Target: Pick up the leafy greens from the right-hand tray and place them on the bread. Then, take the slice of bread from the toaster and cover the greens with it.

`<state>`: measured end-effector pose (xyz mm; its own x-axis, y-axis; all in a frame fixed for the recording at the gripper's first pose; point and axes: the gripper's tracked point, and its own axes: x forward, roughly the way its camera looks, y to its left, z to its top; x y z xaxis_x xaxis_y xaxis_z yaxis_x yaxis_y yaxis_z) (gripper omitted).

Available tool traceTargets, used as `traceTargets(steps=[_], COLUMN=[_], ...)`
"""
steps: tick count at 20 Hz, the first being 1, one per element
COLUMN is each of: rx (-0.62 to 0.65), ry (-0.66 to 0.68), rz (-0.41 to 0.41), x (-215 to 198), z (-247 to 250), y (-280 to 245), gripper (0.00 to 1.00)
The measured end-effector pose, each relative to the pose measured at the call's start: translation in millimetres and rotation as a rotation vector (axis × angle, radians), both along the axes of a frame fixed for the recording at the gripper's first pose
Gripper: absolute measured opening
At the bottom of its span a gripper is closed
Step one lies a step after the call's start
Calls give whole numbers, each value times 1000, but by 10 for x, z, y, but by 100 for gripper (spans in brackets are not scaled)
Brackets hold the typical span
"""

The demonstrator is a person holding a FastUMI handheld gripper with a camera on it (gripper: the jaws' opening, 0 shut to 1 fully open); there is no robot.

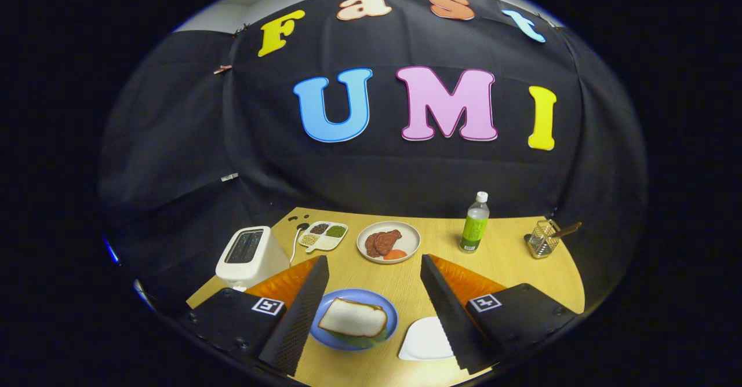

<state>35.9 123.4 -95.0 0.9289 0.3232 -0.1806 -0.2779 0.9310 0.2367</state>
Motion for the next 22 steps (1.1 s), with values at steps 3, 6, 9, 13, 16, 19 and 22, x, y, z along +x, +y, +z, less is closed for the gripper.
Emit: traceTargets(steps=[3,6,9,13,16,19,22], rx=[-60,-56,-10,-14,-31,-55,-58], ry=[-84,-125,-119,-112,-119,-125,-126], rz=[-6,-11,-23,-28,-26,-17,-7], x=[-156,-302,-350,-337,-332,-337,-327], z=[266,436,485,461,457,473,483], y=[-99,-103,-140,-156,-119,-67,-16], gripper=[99,99,97,97,97,97,97])
